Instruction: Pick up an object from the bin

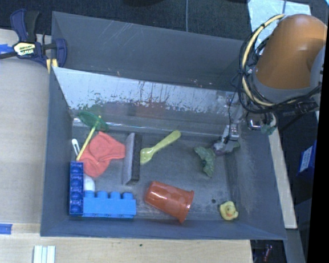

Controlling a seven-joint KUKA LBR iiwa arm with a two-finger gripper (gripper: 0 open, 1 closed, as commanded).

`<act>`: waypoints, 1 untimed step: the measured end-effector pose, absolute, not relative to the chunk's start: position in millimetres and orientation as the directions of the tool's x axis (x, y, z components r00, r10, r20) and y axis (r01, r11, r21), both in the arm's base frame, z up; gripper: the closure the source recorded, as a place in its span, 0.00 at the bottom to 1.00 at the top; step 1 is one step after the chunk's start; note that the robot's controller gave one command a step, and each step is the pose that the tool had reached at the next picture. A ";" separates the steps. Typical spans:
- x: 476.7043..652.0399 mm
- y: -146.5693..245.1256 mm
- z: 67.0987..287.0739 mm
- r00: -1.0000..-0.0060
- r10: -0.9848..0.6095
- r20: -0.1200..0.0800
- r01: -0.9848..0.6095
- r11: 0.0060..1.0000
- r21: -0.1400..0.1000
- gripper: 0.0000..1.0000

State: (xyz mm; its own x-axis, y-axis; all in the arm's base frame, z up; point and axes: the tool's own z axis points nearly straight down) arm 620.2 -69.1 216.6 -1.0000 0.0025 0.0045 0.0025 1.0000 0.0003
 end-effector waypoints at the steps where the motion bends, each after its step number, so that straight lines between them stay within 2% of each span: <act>1: 621.9 -68.9 221.9 -1.000 0.001 -0.005 0.001 1.000 -0.001 0.00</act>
Offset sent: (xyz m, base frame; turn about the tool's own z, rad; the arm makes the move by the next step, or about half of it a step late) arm -0.0164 0.0254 -0.1279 -0.0029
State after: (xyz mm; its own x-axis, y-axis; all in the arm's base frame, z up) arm 621.9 -68.9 221.9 -1.0000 0.0014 -0.0046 0.0014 1.0000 -0.0005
